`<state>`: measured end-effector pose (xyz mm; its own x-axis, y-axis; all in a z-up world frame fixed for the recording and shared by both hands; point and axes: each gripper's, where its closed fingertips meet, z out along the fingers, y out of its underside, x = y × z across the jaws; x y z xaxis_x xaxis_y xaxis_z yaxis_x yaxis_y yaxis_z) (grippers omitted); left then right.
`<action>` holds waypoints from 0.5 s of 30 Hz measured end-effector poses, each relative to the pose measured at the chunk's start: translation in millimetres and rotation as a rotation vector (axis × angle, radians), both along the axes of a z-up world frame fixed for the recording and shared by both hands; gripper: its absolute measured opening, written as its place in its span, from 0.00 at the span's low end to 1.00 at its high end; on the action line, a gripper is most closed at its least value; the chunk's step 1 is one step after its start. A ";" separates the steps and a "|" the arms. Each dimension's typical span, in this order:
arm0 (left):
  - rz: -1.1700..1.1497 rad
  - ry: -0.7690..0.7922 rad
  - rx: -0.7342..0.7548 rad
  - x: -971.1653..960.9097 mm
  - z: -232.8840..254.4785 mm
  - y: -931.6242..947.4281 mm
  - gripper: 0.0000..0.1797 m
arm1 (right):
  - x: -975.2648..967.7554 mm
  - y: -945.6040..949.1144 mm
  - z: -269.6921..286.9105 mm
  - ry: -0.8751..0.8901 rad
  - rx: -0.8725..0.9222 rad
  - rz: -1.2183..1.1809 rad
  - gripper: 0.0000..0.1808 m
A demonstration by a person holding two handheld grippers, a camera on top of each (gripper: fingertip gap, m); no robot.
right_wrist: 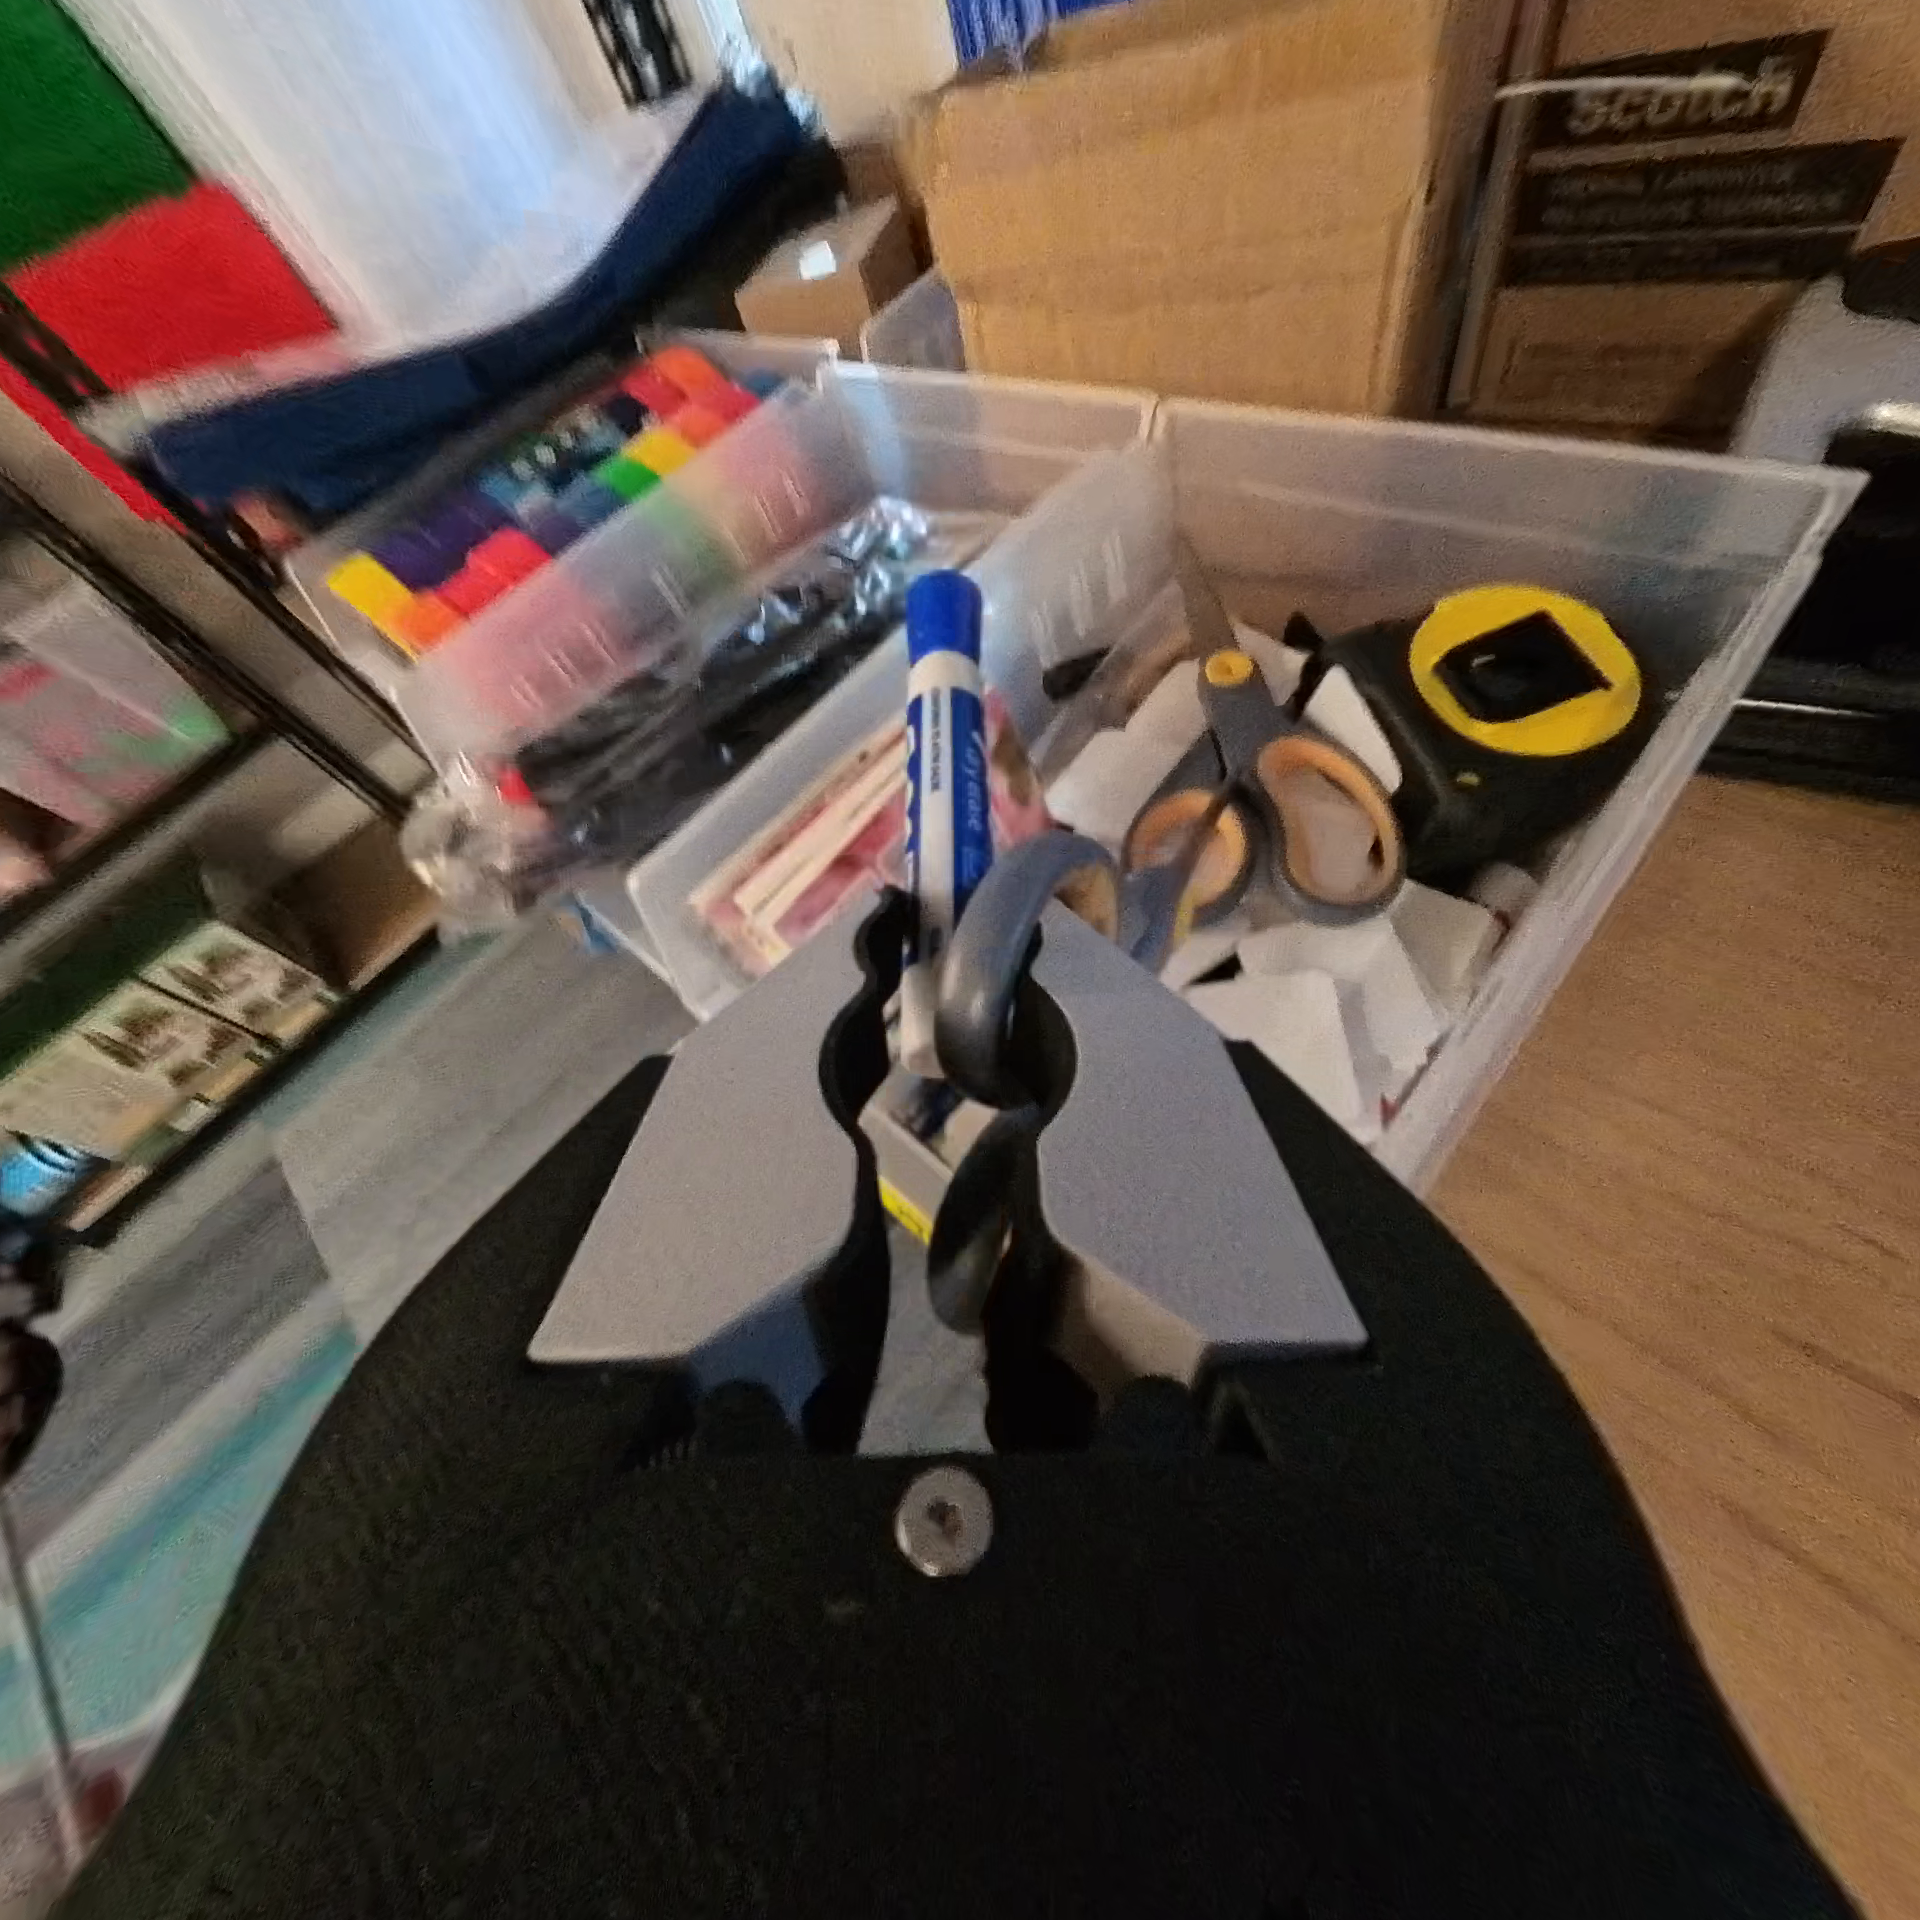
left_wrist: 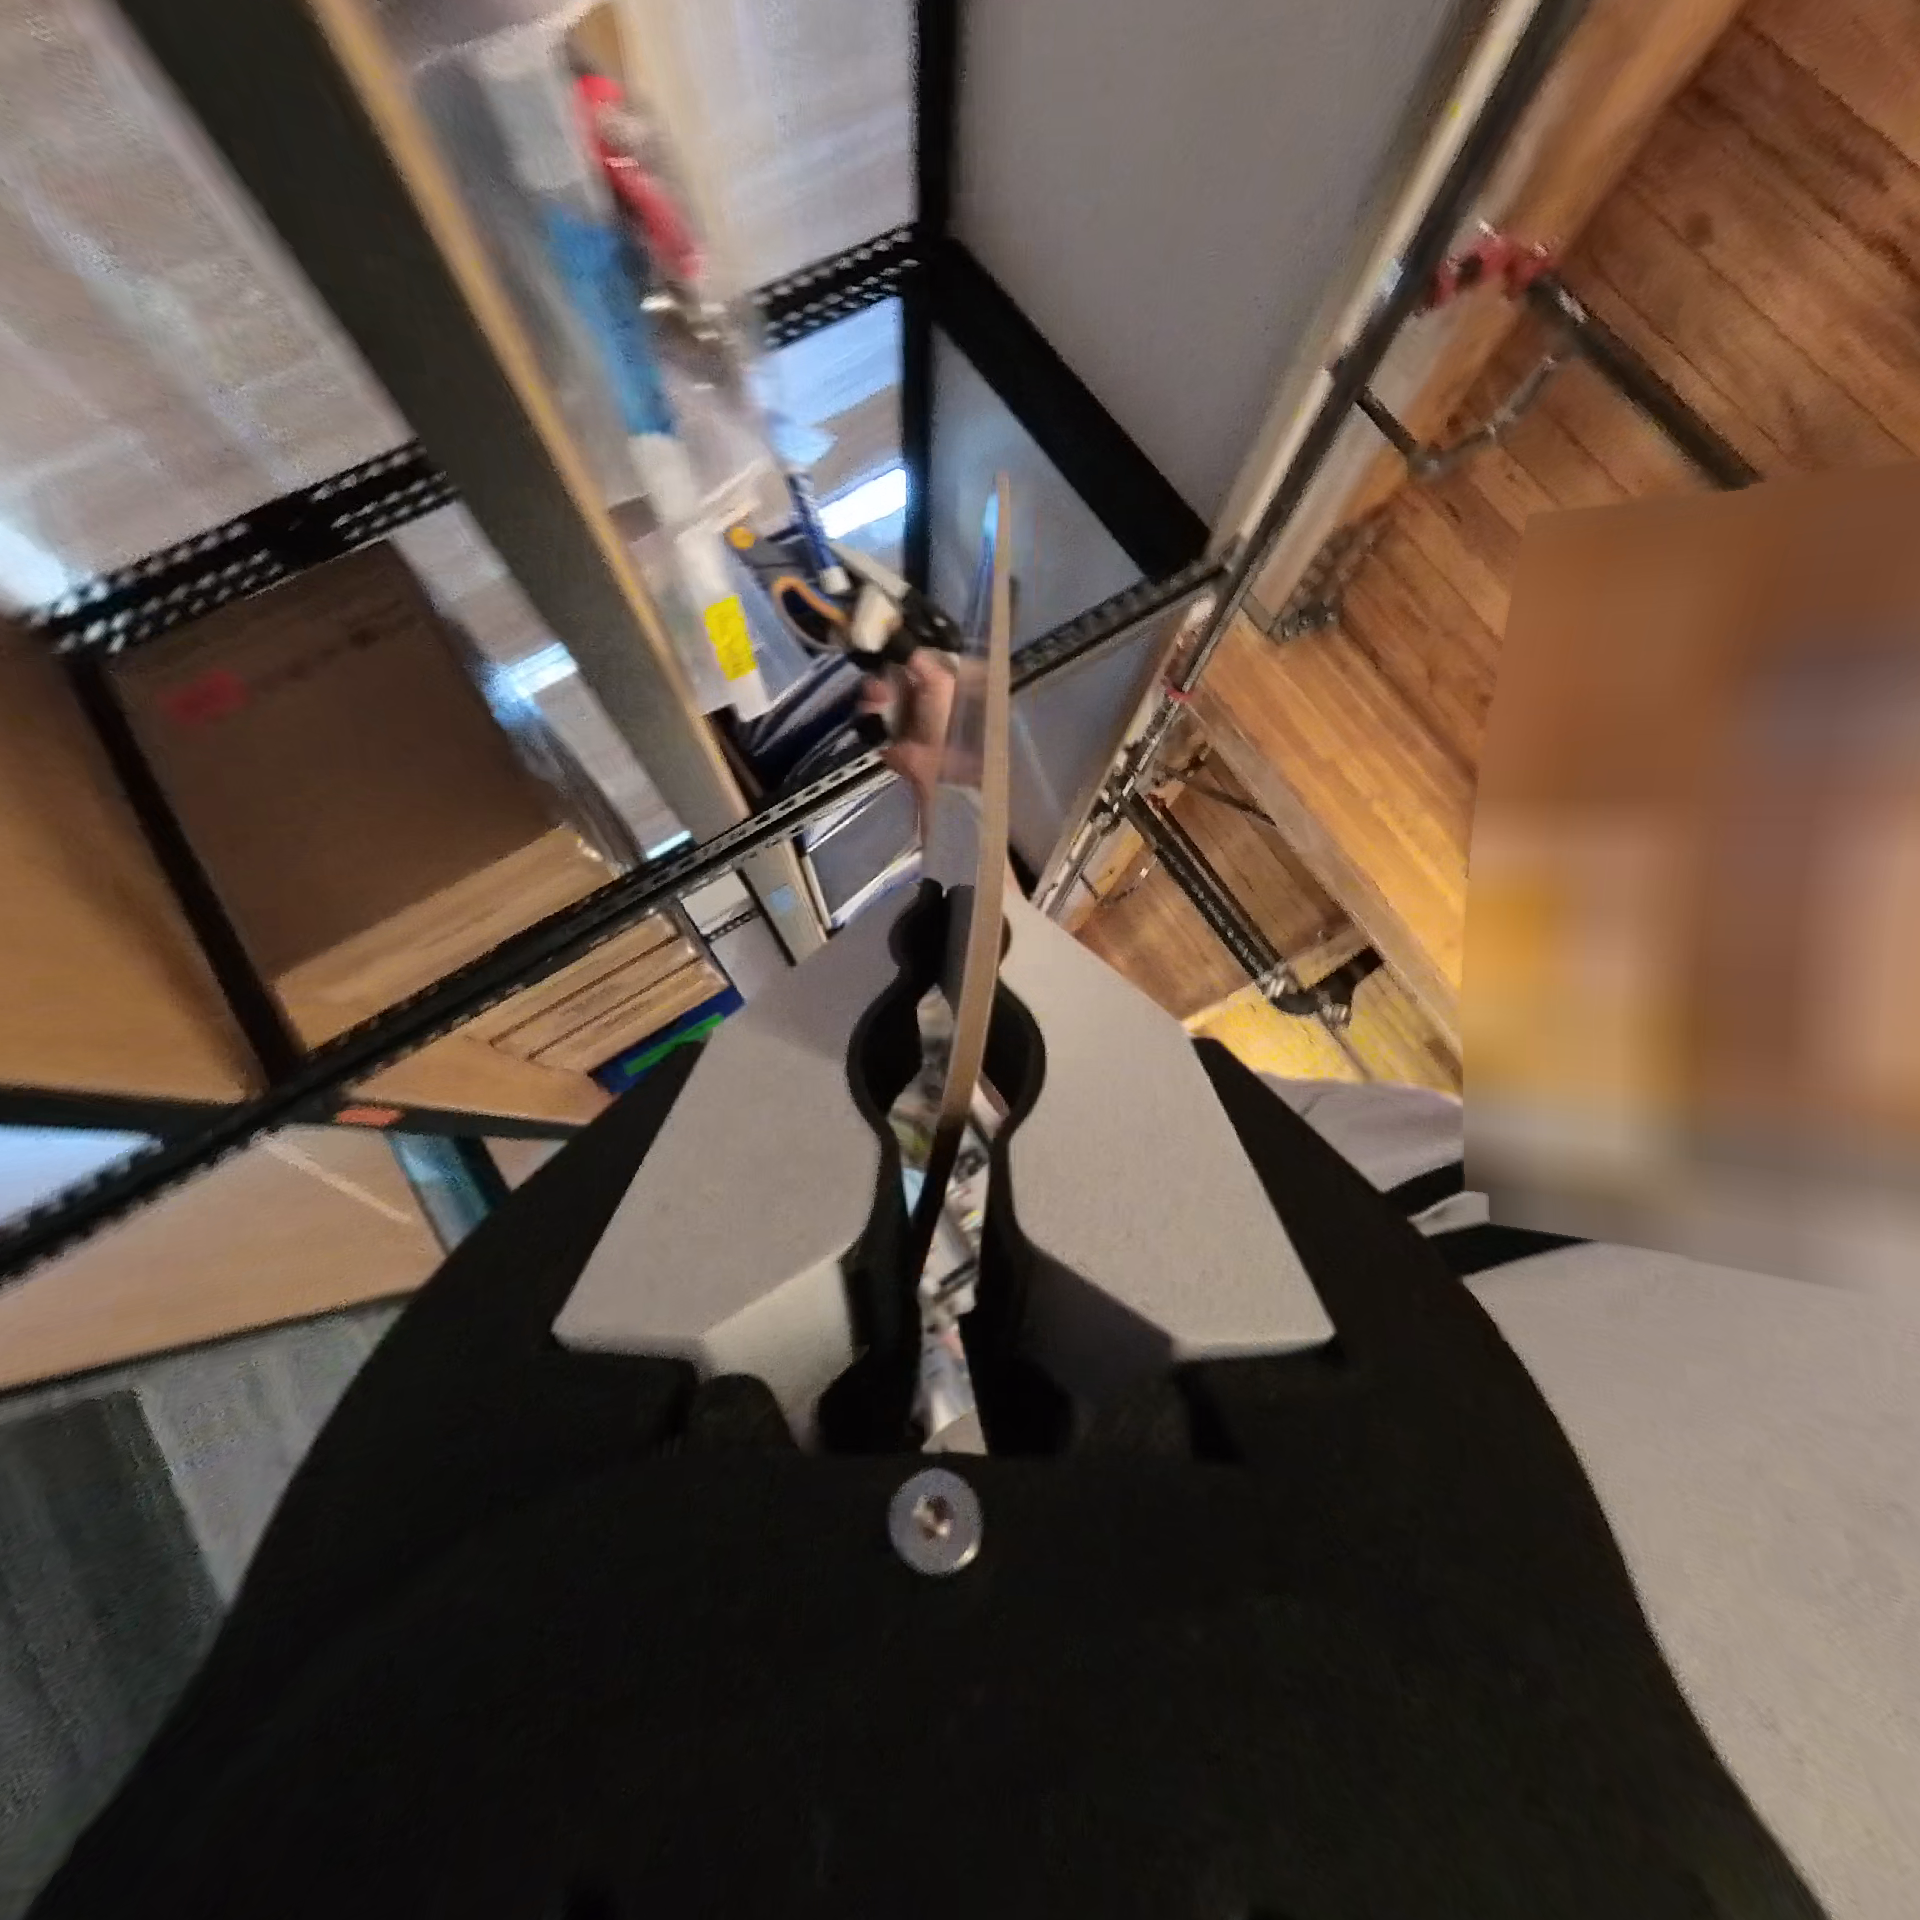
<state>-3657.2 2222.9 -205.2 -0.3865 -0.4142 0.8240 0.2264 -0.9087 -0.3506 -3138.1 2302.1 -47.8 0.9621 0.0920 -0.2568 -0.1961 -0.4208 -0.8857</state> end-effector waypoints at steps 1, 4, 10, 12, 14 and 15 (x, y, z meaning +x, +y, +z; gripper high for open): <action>-0.004 0.008 -0.073 -0.8 -17.5 7.7 0.01 | -2.2 -4.3 -8.0 -0.042 -0.037 0.000 0.09; 0.016 0.023 -0.236 -5.7 -65.9 29.2 0.01 | -7.6 -10.1 -19.4 -0.122 -0.119 -0.005 0.09; 0.139 0.046 -0.398 -25.9 -117.5 49.2 0.01 | -23.1 -18.6 -68.1 -0.449 -0.417 0.102 0.11; 0.163 0.051 -0.413 -30.6 -122.0 48.2 0.02 | -19.7 -22.1 -71.8 -0.547 -0.455 0.106 0.14; 0.186 0.048 -0.409 -34.5 -120.4 46.8 0.02 | -20.5 -24.5 -65.9 -0.632 -0.437 0.158 0.14; 0.197 0.050 -0.401 -36.1 -118.3 45.9 0.02 | -21.8 -24.5 -60.8 -0.664 -0.415 0.186 0.13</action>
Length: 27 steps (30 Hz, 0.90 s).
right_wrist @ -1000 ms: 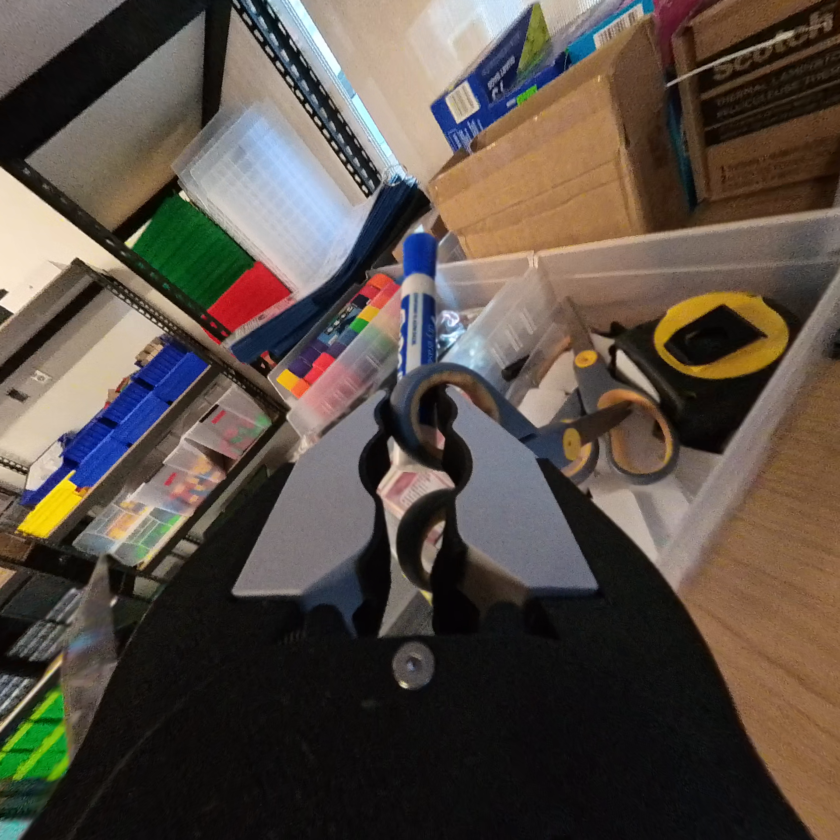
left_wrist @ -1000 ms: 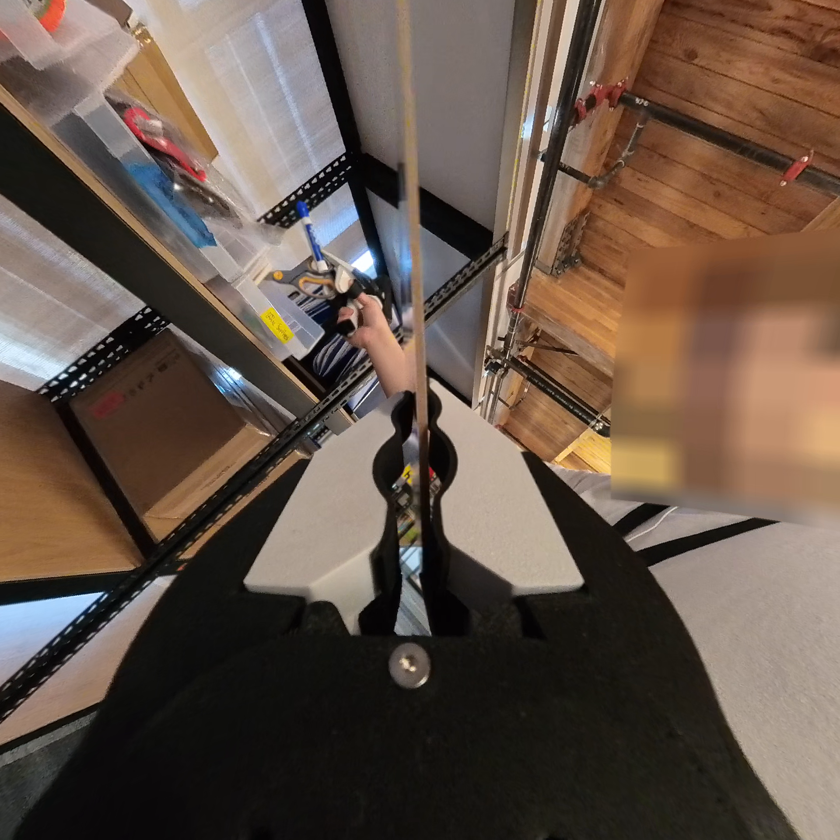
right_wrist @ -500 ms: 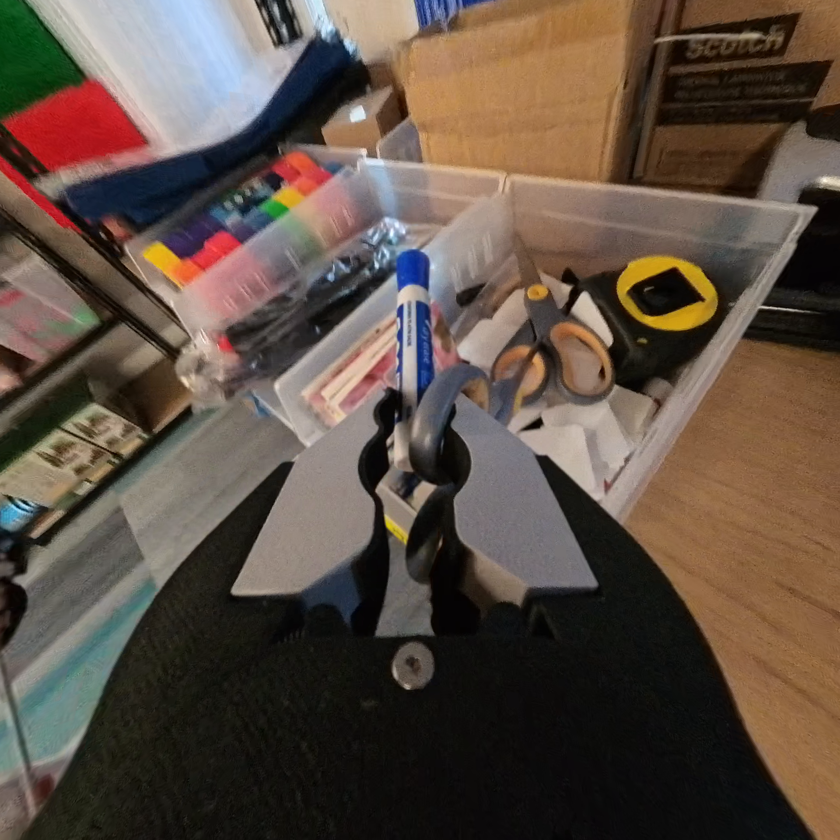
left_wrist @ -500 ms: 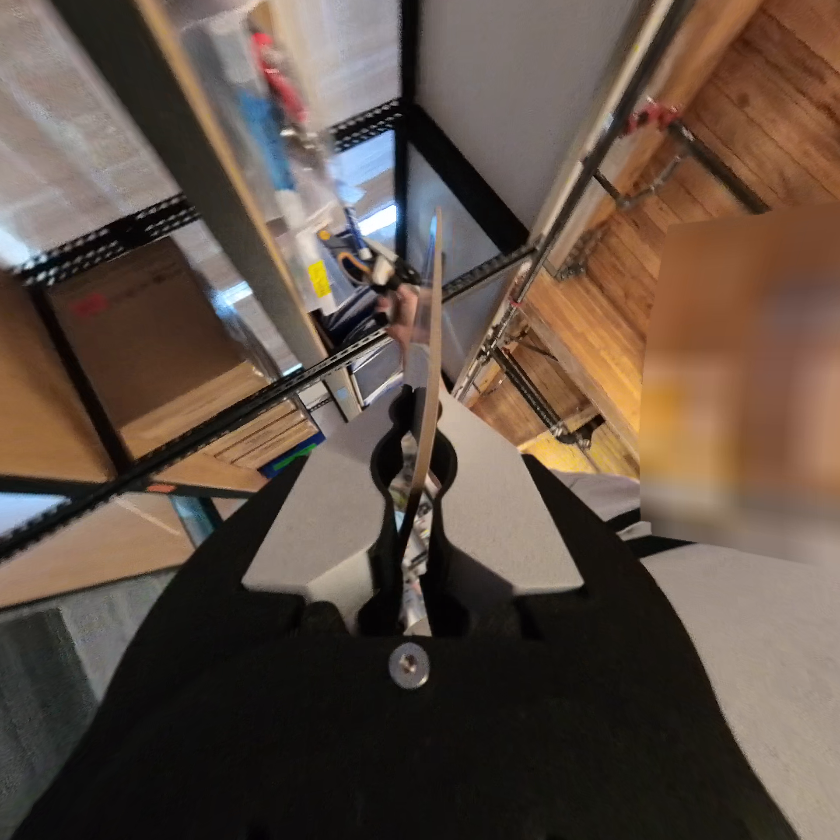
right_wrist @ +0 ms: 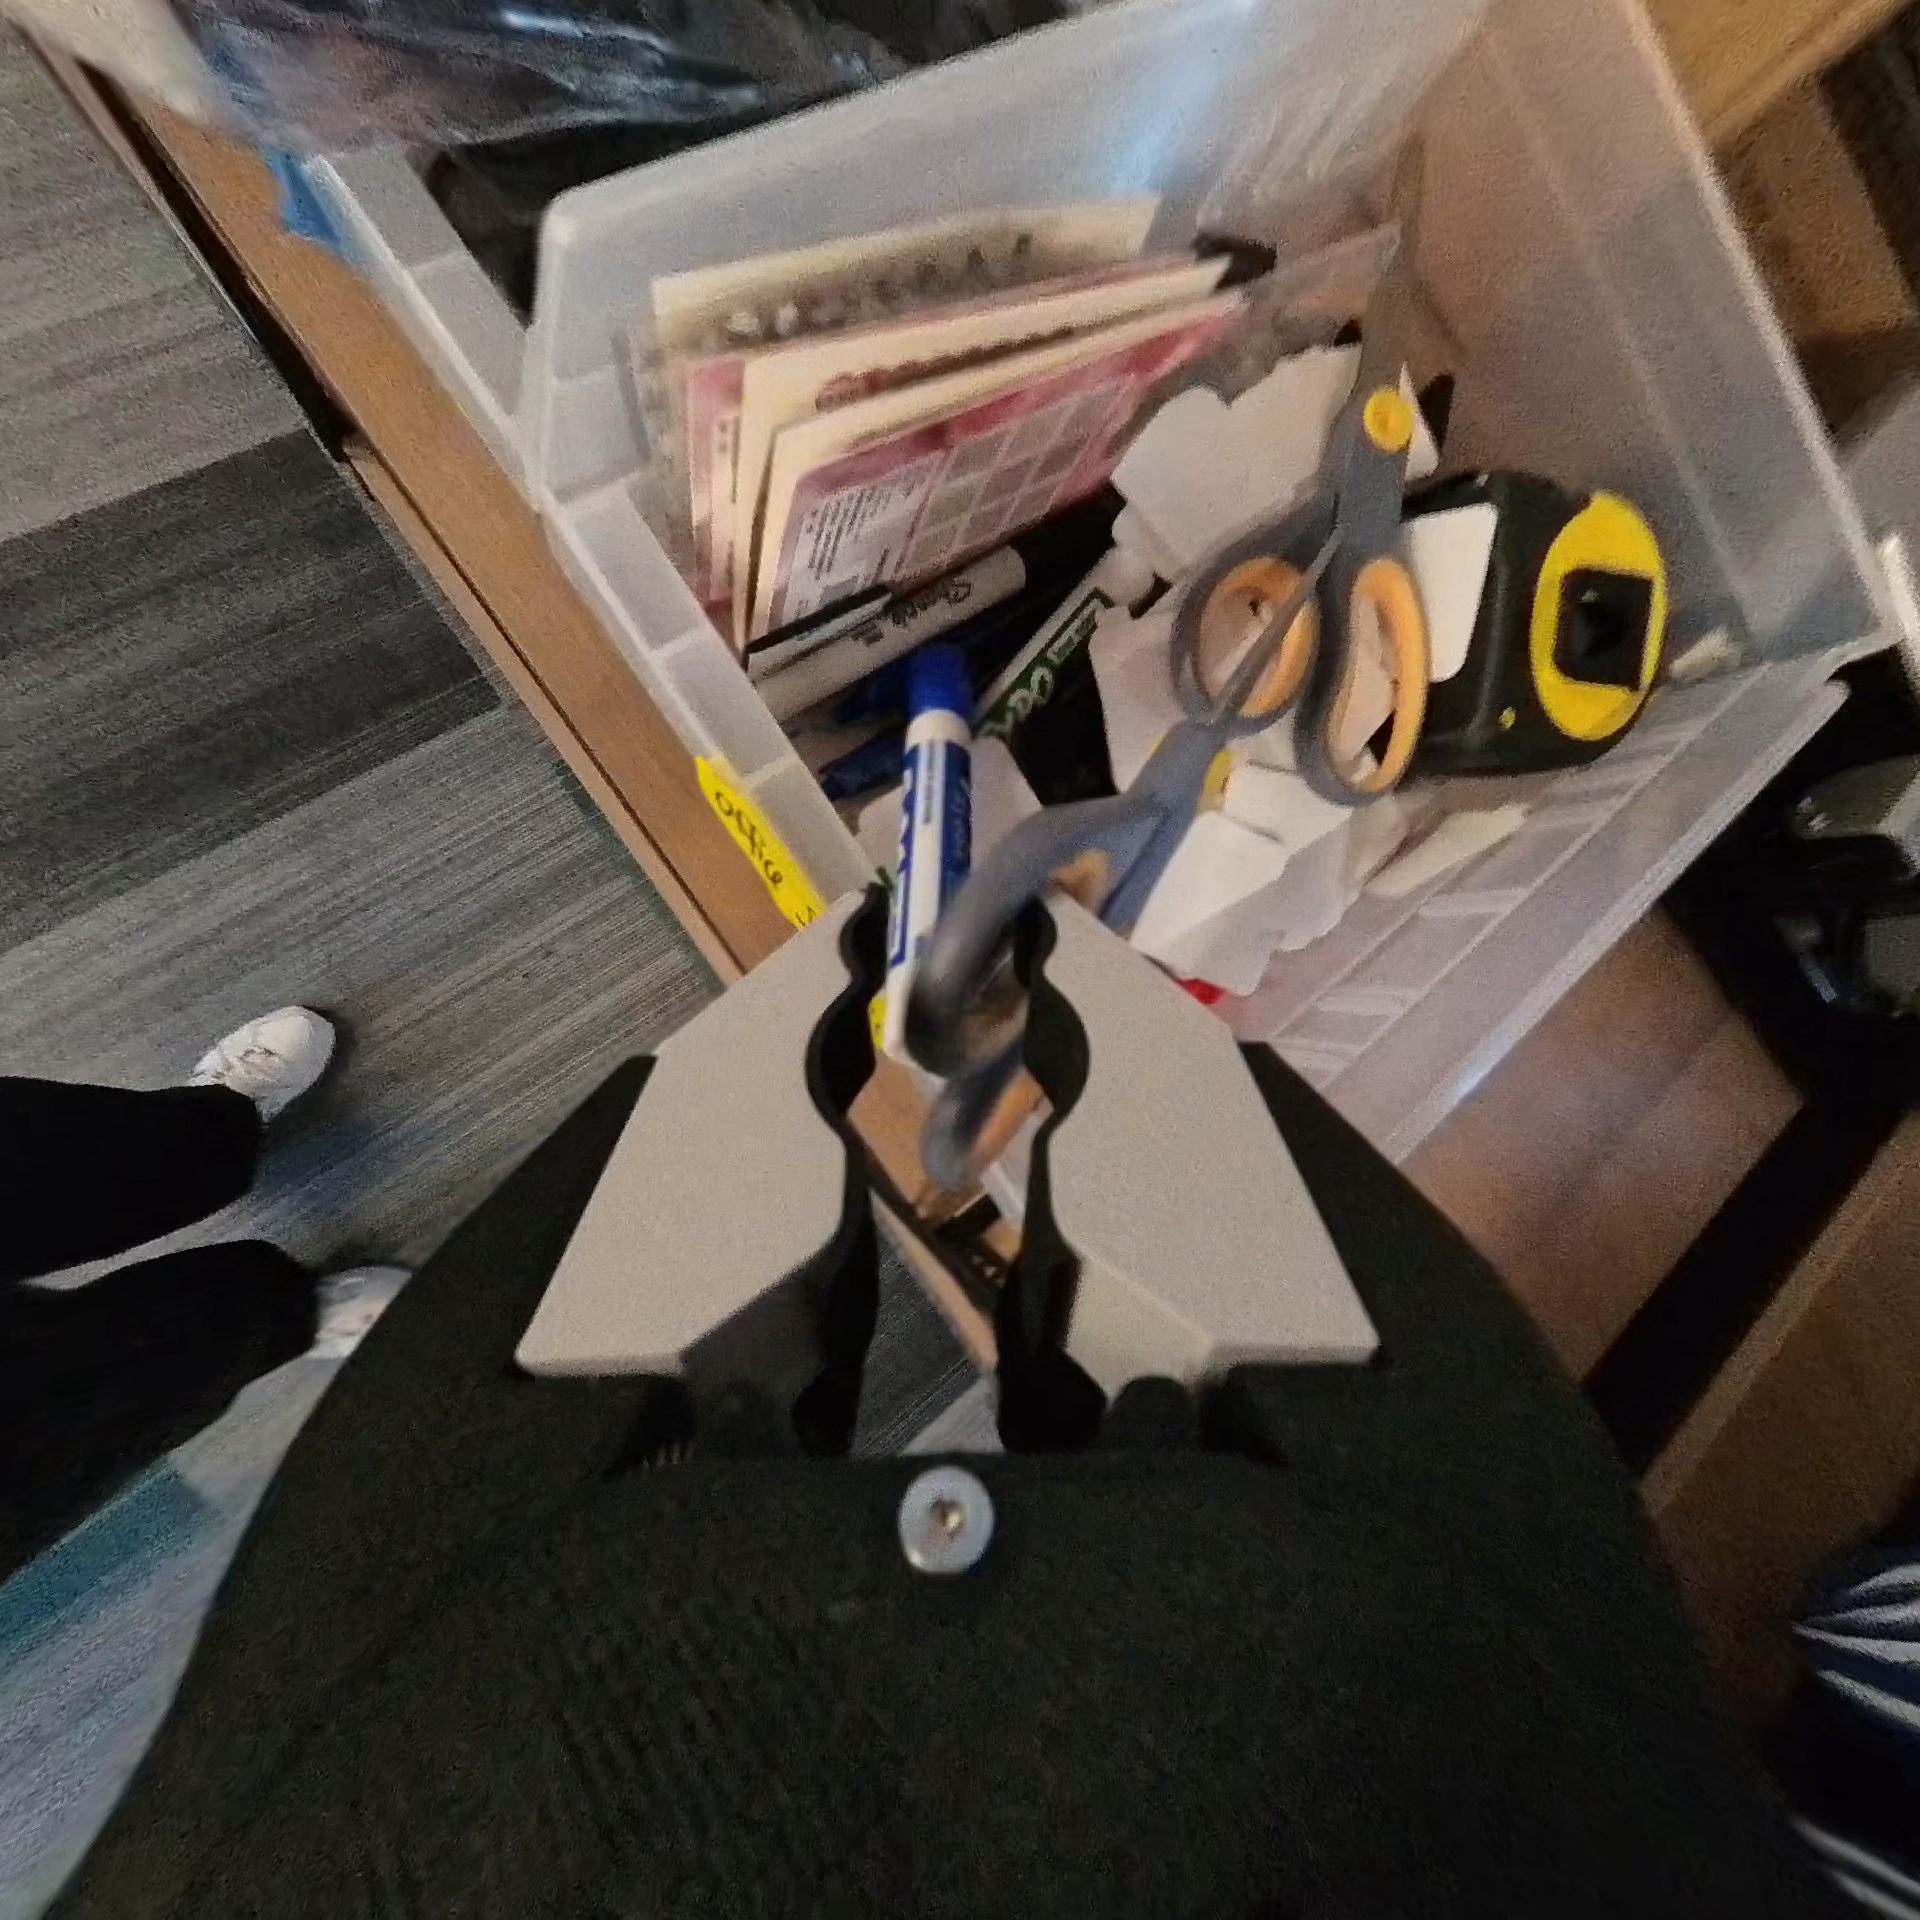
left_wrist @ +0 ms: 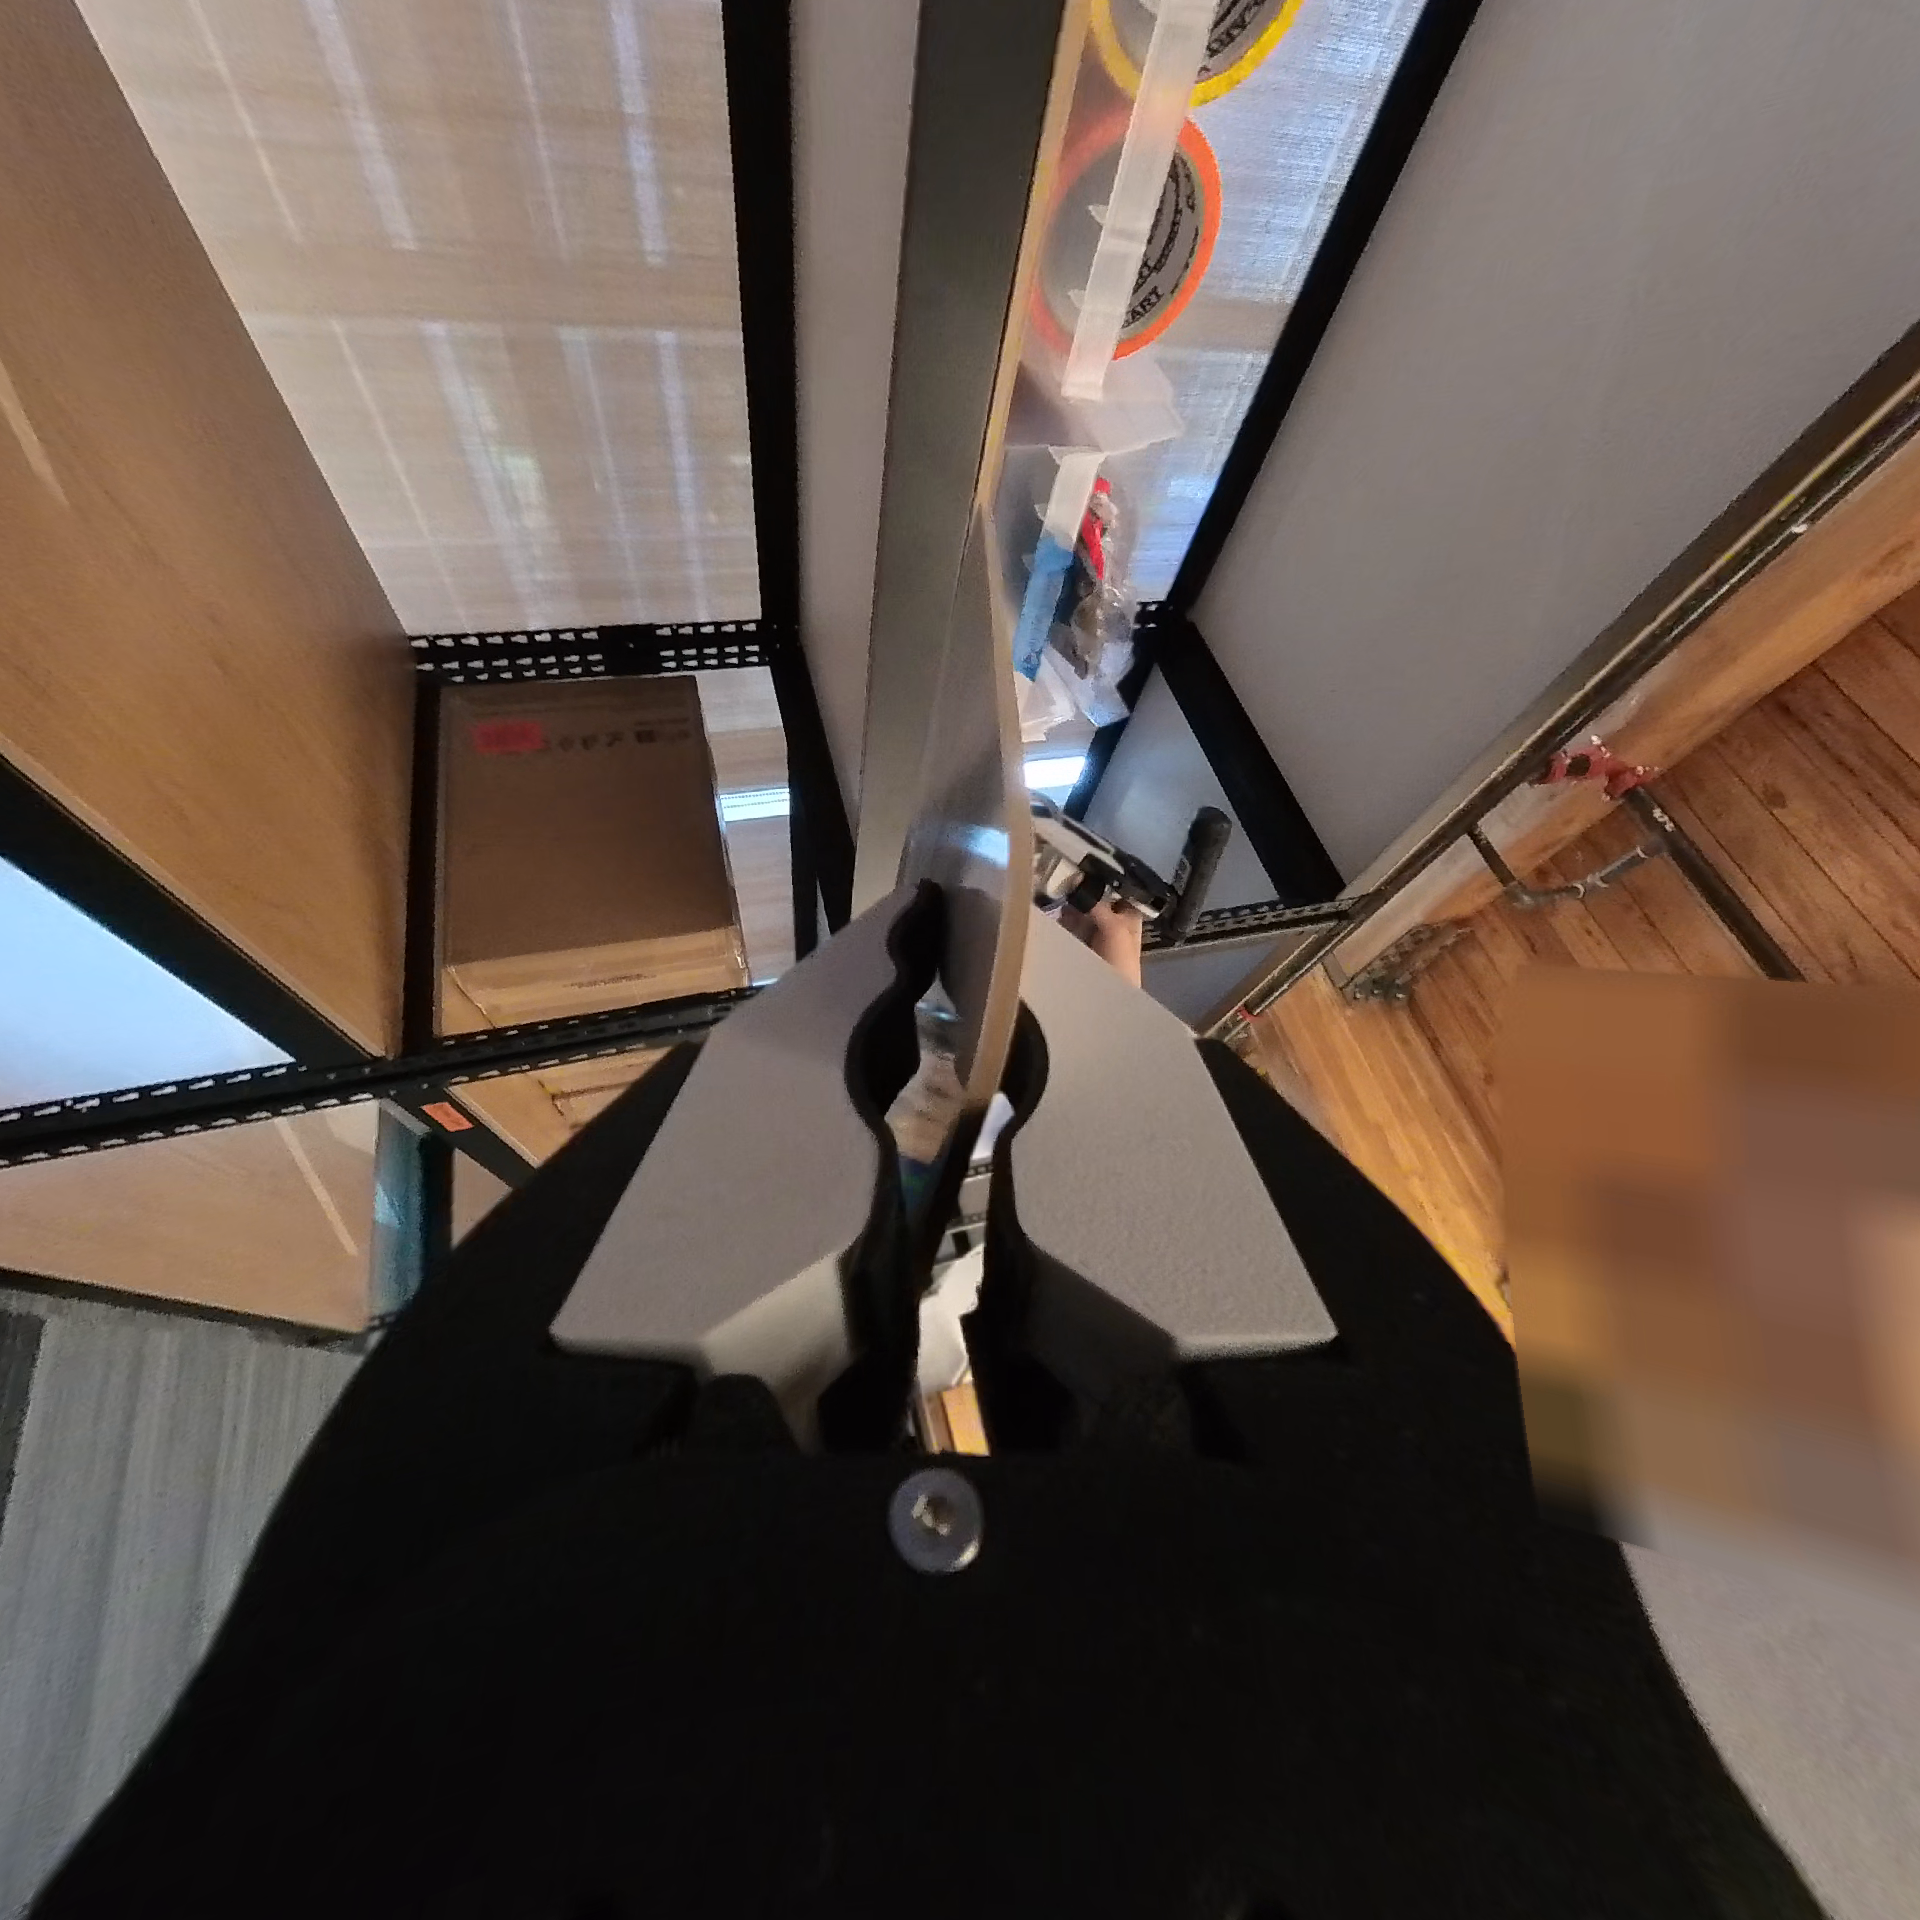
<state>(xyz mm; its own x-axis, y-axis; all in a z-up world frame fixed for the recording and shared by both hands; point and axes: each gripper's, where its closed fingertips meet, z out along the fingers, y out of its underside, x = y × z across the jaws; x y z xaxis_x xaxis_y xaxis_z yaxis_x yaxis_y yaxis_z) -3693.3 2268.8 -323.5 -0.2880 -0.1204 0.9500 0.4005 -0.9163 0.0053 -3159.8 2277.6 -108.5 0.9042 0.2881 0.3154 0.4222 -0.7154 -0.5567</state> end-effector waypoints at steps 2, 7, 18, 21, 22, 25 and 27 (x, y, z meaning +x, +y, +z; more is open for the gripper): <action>0.021 -0.002 0.020 -3.1 7.4 -1.0 0.02 | -3.0 1.7 11.0 0.010 -0.004 0.038 0.14; 0.077 -0.010 0.044 -13.3 19.0 -3.9 0.02 | -11.7 16.2 20.8 0.038 -0.118 0.095 0.17; 0.129 -0.027 0.075 -18.9 30.2 -9.1 0.02 | 36.4 46.1 78.2 -0.006 -0.291 -0.141 0.06; 0.121 -0.038 0.096 -14.9 33.8 -8.6 0.02 | -7.5 58.6 85.9 0.180 -0.255 -0.024 0.06; 0.119 -0.043 0.101 -13.9 34.7 -7.9 0.02 | -20.4 57.2 73.3 0.182 -0.274 0.030 0.06; 0.117 -0.065 0.103 -12.0 35.6 -3.2 0.02 | -19.1 40.1 7.8 0.029 -0.425 0.096 0.08; 0.115 -0.074 0.099 -11.2 36.0 2.1 0.02 | -8.4 34.6 -25.6 0.007 -0.477 0.050 0.12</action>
